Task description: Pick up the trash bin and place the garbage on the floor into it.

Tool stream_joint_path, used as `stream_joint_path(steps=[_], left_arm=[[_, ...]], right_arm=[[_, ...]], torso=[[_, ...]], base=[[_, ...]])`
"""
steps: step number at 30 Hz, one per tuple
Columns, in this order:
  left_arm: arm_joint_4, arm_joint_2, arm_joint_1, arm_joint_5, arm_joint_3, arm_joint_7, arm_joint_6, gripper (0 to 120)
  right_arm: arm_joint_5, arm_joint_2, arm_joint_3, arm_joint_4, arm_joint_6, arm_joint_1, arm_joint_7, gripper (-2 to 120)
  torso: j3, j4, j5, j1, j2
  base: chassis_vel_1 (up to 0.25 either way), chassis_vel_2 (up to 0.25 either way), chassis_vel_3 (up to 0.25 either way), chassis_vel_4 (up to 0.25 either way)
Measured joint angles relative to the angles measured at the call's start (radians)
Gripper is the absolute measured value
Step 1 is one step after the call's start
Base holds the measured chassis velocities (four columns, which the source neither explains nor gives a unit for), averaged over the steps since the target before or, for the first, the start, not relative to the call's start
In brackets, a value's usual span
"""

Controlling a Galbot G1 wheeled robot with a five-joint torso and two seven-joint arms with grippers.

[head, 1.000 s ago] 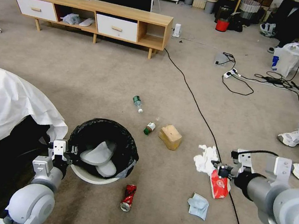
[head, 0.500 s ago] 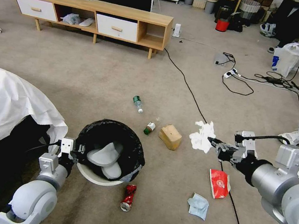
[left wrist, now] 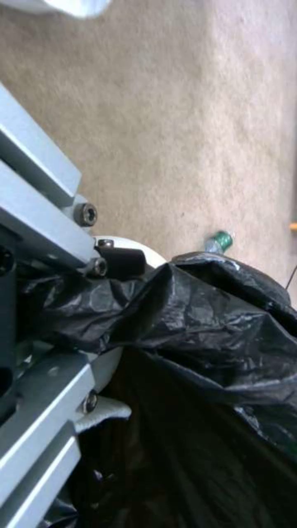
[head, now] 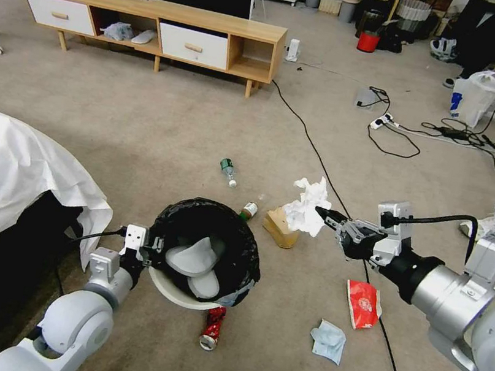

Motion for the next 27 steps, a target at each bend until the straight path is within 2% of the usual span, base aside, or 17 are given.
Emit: stream_joint_path(steps=[10, 20, 26, 27], left_arm=[[-0.002, -0.008, -0.043, 0.010, 0.093, -0.010, 0.037, 1], [-0.008, -0.009, -0.073, 0.001, 0.146, -0.010, 0.049, 1], [-0.014, -0.028, -0.094, -0.004, 0.172, -0.015, 0.062, 1], [-0.013, -0.042, -0.104, -0.001, 0.181, -0.018, 0.069, 1]], right_arm=[[-0.004, 0.004, -0.002, -0.001, 0.050, -0.008, -0.130, 0], [-0.014, 0.015, -0.039, -0.002, 0.063, -0.013, -0.206, 0], [-0.031, 0.047, -0.098, -0.002, 0.057, -0.009, -0.230, 0], [-0.035, 0.058, -0.119, -0.002, 0.054, -0.009, -0.233, 0]], torso=[[0.000, 0.0000, 0.0001, 0.000, 0.000], [0.000, 0.0001, 0.0000, 0.000, 0.000], [0.000, 0.0001, 0.0000, 0.000, 0.000], [0.000, 0.0001, 0.0002, 0.000, 0.000]], base=[[0.000, 0.000, 0.000, 0.000], [0.000, 0.000, 0.000, 0.000], [0.000, 0.000, 0.000, 0.000], [0.000, 0.000, 0.000, 0.000]])
